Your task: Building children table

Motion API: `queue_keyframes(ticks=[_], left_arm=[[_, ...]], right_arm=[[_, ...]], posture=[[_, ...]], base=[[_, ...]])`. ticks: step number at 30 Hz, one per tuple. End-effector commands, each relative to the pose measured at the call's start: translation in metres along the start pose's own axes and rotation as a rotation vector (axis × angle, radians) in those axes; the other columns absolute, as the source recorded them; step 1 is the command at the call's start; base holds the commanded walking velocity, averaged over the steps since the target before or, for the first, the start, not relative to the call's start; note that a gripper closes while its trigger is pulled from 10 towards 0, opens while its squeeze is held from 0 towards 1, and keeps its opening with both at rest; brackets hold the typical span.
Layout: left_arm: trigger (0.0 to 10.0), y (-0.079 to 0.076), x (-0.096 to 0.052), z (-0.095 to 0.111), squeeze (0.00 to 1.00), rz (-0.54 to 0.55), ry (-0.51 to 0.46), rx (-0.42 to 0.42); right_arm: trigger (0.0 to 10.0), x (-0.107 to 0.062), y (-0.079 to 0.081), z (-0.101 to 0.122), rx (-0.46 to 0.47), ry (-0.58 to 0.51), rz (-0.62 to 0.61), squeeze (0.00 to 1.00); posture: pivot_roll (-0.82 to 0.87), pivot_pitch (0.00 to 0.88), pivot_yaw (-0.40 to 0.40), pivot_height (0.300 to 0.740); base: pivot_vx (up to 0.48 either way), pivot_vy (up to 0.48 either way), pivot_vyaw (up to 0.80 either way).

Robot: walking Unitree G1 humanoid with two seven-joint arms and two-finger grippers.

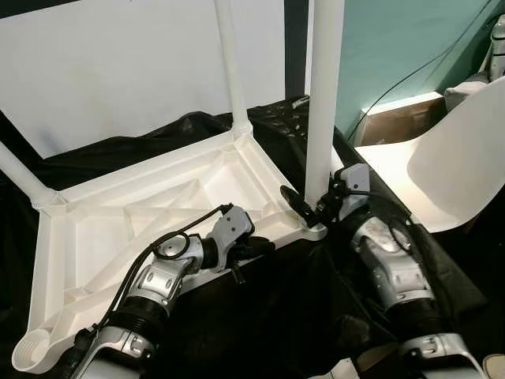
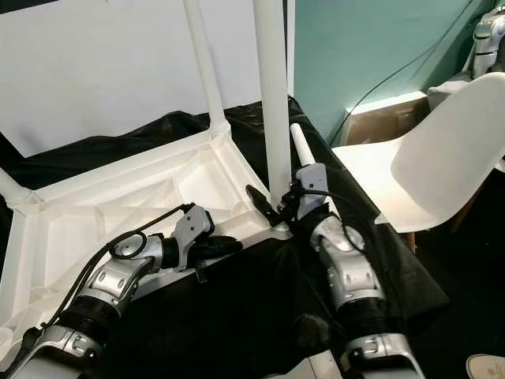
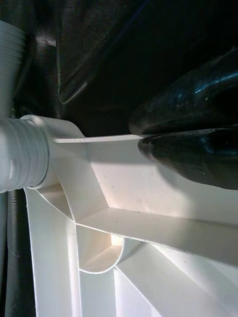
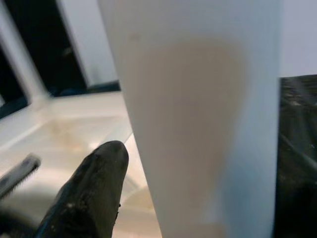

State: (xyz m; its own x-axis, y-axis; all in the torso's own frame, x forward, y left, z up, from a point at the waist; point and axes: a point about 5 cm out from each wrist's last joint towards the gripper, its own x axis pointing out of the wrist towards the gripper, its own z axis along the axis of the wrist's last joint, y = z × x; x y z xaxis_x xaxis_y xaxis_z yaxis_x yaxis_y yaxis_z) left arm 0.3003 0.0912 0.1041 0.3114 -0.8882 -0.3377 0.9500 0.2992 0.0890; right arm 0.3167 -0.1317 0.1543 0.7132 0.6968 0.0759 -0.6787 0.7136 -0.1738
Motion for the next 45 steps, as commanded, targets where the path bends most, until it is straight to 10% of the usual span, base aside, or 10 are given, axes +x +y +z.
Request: queue_keyframes(ticks=[1,9,10,29,38,45], left_arm=[[10.0,-0.016,0.01,-0.02,0.0,-0.076,0.074,-0.063],[10.0,-0.015,0.009,-0.021,0.0,-0.074,0.08,-0.062],[10.0,-0.015,0.008,-0.021,0.0,-0.074,0.081,-0.062],[10.0,-0.015,0.009,-0.02,0.0,-0.077,0.082,-0.057],[10.0,-0.013,0.008,-0.021,0.0,-0.065,0.09,-0.055],[10.0,-0.013,0.01,-0.02,0.0,-0.075,0.087,-0.057]], right_arm=[[10.0,0.003,0.009,-0.006,0.033,0.024,0.081,0.0],[10.0,-0.008,-0.028,-0.006,-0.035,0.194,0.263,0.0],[0.5,-0.009,-0.033,-0.005,-0.05,0.213,0.285,0.0],[0.0,-0.018,-0.048,-0.008,-0.023,0.346,0.388,0.0],[0.0,0.0,0.01,-0.039,0.122,0.226,-0.106,0.0],[0.0,0.009,0.016,-0.03,0.165,0.11,-0.311,0.0]], posture=[[-0.09,0.0,0.089,0.74],[-0.09,0.0,0.095,0.74],[-0.09,0.0,0.096,0.74],[-0.09,0.0,0.099,0.74],[-0.08,0.0,0.091,0.74],[-0.09,0.0,0.099,0.74]], base=[[0.0,0.0,0.0],[0.0,0.0,0.0],[0.0,0.0,0.0],[0.0,0.0,0.0],[0.0,0.0,0.0],[0.0,0.0,0.0]])
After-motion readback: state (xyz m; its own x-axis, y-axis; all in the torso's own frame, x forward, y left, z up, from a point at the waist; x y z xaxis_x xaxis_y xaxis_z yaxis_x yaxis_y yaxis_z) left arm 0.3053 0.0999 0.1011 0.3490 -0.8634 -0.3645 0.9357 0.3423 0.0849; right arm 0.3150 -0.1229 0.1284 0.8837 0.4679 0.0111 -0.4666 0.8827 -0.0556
